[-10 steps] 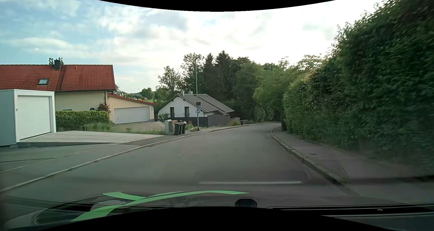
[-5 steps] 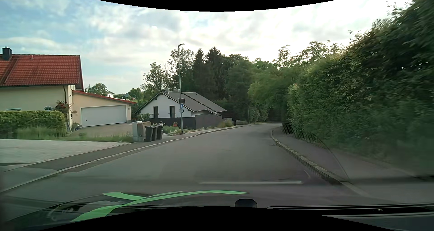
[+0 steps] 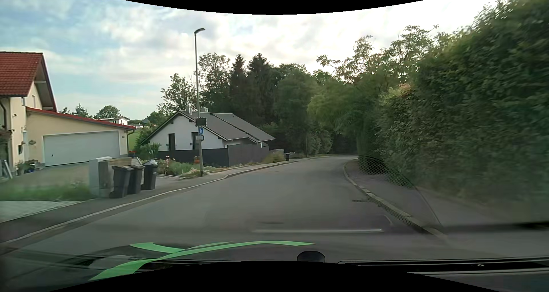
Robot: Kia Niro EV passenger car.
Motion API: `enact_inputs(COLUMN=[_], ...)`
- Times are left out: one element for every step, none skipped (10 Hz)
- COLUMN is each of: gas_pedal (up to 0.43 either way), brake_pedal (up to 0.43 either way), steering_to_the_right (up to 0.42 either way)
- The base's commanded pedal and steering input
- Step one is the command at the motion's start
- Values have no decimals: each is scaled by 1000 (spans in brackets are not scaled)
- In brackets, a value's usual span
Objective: Follow the waypoints while adhering to traffic rules and regulations
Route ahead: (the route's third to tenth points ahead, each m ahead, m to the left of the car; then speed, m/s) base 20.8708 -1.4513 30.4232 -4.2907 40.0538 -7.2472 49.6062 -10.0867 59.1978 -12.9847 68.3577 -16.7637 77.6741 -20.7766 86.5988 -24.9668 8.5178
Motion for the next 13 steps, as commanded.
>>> enact_inputs(gas_pedal=[0, 0, 0, 0, 0, 0, 0, 0, 0, 0, 0, 0, 0], brake_pedal=[0, 0, 0, 0, 0, 0, 0, 0, 0, 0, 0, 0, 0], steering_to_the_right=[33, 33, 34, 34, 36, 40, 41, 41, 39, 37, 37, 37, 37])
